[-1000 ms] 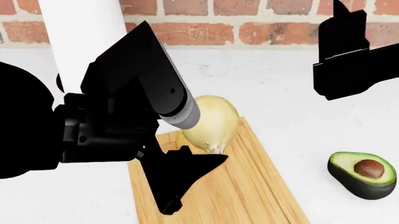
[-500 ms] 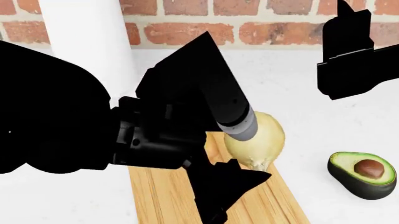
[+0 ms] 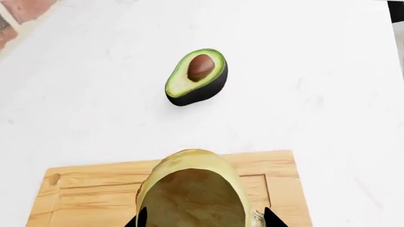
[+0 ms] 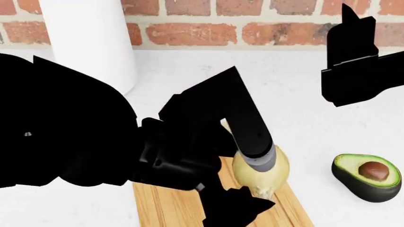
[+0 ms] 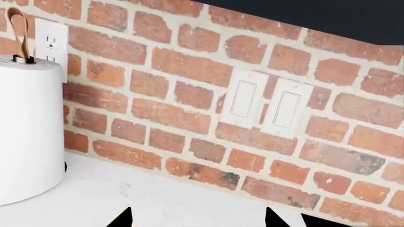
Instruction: Place the avocado, onion, tomato and bell pepper on the cutting board.
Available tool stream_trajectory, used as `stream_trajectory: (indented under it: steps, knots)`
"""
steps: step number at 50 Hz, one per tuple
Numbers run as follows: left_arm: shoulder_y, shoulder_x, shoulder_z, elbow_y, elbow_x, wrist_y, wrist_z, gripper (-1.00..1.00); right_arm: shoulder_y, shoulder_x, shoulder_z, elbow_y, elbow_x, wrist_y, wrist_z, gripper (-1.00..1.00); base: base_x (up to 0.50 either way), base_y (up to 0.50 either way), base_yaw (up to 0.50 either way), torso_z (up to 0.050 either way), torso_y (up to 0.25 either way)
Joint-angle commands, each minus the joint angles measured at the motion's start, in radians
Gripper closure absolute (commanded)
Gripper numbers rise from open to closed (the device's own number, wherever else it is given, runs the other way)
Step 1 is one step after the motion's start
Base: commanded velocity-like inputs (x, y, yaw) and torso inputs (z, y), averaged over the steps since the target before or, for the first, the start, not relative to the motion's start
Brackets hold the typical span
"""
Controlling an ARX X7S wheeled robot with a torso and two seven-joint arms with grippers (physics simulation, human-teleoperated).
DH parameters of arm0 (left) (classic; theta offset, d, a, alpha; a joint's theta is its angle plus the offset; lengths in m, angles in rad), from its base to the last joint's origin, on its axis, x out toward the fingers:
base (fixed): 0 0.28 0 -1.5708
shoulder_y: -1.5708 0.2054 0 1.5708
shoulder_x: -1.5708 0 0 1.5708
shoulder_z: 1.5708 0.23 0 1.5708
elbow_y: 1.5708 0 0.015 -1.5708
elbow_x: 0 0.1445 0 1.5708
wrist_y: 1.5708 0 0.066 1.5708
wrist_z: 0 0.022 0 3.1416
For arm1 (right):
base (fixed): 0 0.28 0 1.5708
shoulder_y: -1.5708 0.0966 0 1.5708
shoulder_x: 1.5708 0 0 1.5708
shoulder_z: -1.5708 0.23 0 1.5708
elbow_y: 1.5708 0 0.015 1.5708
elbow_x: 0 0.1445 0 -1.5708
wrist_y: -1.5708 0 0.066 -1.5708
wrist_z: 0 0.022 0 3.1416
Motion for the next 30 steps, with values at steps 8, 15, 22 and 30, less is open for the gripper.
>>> stream_trajectory:
  steps: [8,15,22,30]
  knots:
    - [-0.015,0.003,0.023,0.003,-0.021,-0.015,-0.011,1.00,0.000,0.003,-0.001,-0.006,0.008,-0.005,0.010,-1.00,0.00,0.00,0.00,0.000,0.000]
    - [-0.022,0.003,0.023,0.022,-0.044,-0.030,-0.024,1.00,0.006,-0.005,-0.005,-0.001,0.004,-0.003,0.008,-1.00,0.00,0.00,0.00,0.000,0.001]
    - [-0.028,-0.008,0.028,0.021,-0.038,-0.027,-0.021,-1.00,0.002,0.003,-0.002,-0.004,0.006,-0.006,0.004,-1.00,0.00,0.00,0.00,0.000,0.000]
    - [-0.048,-0.013,0.021,0.028,-0.049,-0.029,-0.021,-1.00,0.015,-0.002,-0.007,-0.001,0.011,0.001,0.011,-1.00,0.00,0.00,0.00,0.000,0.000]
